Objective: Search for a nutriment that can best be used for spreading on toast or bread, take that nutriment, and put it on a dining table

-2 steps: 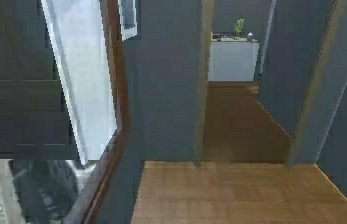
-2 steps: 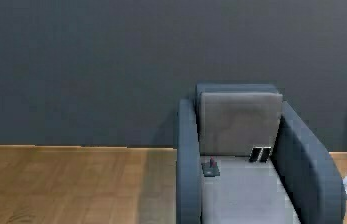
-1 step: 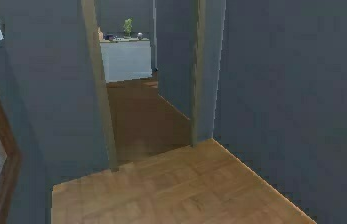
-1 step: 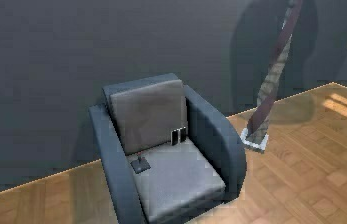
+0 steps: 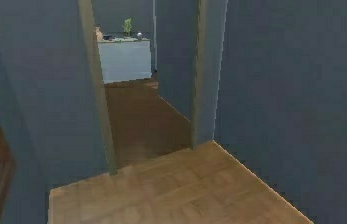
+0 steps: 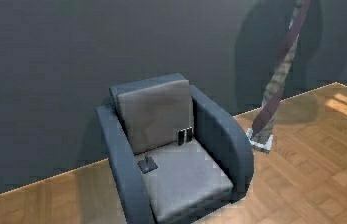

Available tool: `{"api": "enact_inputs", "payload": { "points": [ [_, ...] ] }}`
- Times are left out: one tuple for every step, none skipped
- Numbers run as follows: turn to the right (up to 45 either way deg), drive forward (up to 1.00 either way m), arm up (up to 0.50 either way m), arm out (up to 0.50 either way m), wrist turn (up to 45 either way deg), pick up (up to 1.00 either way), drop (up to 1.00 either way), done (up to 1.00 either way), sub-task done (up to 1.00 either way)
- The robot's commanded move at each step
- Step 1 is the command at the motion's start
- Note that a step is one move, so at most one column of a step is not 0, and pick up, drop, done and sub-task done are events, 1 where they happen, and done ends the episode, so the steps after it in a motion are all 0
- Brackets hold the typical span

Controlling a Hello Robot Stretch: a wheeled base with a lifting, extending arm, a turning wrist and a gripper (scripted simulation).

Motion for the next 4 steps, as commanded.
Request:
{"api": "enact_inputs", "payload": {
  "points": [
    [-3.0, 0.0, 0.0, 0.0, 0.0, 0.0, 0.0, 0.0, 0.0],
    [0.0, 1.0, 0.0, 0.0, 0.0, 0.0, 0.0, 0.0, 0.0],
    [0.0, 0.65, 0.0, 0.0, 0.0, 0.0, 0.0, 0.0, 0.0],
    [-21.0, 0.0, 0.0, 0.0, 0.0, 0.0, 0.0, 0.0, 0.0]
  ]
}}
